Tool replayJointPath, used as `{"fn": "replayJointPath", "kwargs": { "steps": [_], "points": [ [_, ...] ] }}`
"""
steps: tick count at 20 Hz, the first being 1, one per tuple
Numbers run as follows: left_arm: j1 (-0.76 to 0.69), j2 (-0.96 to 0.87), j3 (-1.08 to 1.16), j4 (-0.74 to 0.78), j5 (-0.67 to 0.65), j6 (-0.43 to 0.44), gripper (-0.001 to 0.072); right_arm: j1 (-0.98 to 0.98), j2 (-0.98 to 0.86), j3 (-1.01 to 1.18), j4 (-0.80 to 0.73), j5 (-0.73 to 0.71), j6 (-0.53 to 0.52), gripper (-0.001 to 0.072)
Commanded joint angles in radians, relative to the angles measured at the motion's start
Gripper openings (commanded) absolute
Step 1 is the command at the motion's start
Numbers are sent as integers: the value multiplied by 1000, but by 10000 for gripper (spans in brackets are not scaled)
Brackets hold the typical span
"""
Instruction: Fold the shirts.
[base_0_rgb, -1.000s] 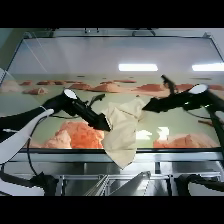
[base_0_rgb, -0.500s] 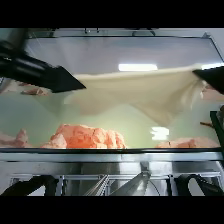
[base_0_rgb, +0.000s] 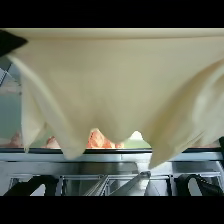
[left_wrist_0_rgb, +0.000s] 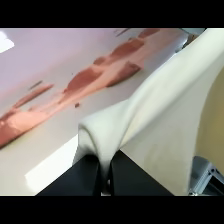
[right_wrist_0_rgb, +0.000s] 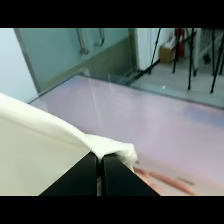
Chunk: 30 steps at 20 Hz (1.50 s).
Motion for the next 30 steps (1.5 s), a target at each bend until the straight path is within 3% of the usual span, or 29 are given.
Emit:
{"fn": "replayJointPath", "kwargs": {
  "steps": [1, 3, 7, 8, 9, 10, 11, 12, 14, 15, 17, 22, 25, 26, 27, 28, 29, 30],
  "points": [
    [17, -167, -173, 21, 19, 64, 24, 92, -242, -53, -39, 42, -3, 18],
    [17, -307, -274, 21, 72, 82, 24, 172, -422, -100, -69, 18, -4, 18],
    [22, -600, -356, 22, 115, 199, 9, 267, -777, -104, -92, -126, -40, 42],
    [35, -652, -341, 26, 107, 199, 15, 264, -838, -84, -89, -147, -40, 267],
    [53, -699, -310, 34, 95, 196, 120, 253, -873, -61, -90, -140, -40, 479],
    [75, -732, -275, 41, 72, 169, 342, 235, -882, -47, -91, -119, -39, 522],
    [101, -760, -233, 63, 35, 143, 629, 212, -875, -44, -92, -89, -24, 520],
    [124, -779, -200, 84, -1, 90, 709, 188, -863, -45, -111, -48, 8, 520],
    [169, -808, -167, 103, -74, 18, 709, 162, -843, -58, -255, 50, 93, 513],
    [180, -813, -182, 101, -97, -2, 708, 166, -837, -87, -329, 63, 121, 472],
    [181, -801, -285, 103, -116, -4, 707, 179, -836, -192, -389, 23, 130, 460],
    [113, -789, -586, 108, -32, 18, 707, 219, -917, -309, -395, -142, 125, 461],
    [45, -836, -613, 108, 74, 26, 706, 277, -973, -307, -266, -206, 32, 461],
    [31, -852, -594, 108, 87, 31, 556, 298, -984, -306, -216, -241, -1, 461],
    [16, -867, -565, 109, 99, 34, 503, 316, -990, -306, -180, -280, -23, 460],
    [5, -881, -531, 109, 101, 33, 500, 334, -993, -306, -153, -319, -30, 458],
    [-3, -896, -497, 110, 98, 33, 416, 346, -993, -300, -143, -339, -29, 397],
    [-9, -911, -468, 110, 93, 32, 297, 352, -993, -290, -142, -332, -30, 147]
  ]
}}
